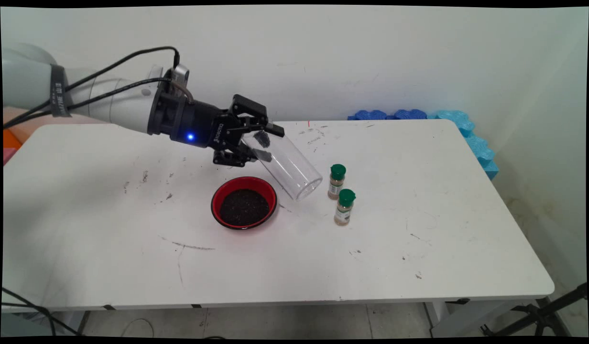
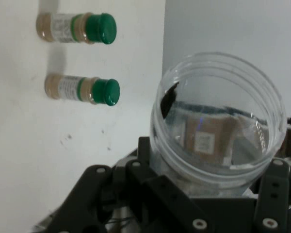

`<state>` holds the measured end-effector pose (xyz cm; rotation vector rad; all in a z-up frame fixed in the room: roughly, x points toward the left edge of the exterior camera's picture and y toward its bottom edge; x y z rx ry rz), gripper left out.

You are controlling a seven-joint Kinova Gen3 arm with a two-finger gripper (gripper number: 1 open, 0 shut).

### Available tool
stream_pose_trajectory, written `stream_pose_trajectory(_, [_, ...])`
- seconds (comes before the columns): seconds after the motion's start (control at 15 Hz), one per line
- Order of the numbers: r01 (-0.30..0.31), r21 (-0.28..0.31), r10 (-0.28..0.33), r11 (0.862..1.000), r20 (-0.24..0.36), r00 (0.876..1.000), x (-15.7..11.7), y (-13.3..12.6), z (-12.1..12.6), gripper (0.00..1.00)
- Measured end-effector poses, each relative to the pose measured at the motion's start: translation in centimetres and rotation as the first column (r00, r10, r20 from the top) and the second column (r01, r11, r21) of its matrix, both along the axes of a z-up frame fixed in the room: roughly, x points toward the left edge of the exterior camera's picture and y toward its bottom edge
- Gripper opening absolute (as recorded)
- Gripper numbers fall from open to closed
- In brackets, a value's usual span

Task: Pour the black seasoning powder in the red bowl

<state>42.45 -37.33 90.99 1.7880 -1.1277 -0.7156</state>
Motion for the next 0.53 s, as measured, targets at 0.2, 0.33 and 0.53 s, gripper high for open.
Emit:
stream_pose_trajectory(0.2, [0.088,-0.135,-0.076,0.987,0.092,0.993,-0.2,-0.2,0.8,0.00])
stream_pose_trajectory(0.33, [0.157,-0.222,-0.120,0.962,0.169,0.978,-0.4,-0.4,1.3,0.00])
stream_pose_trajectory(0.53, [0.256,-0.333,-0.164,0.907,0.280,0.946,-0.7,-0.7,2.1,0.00])
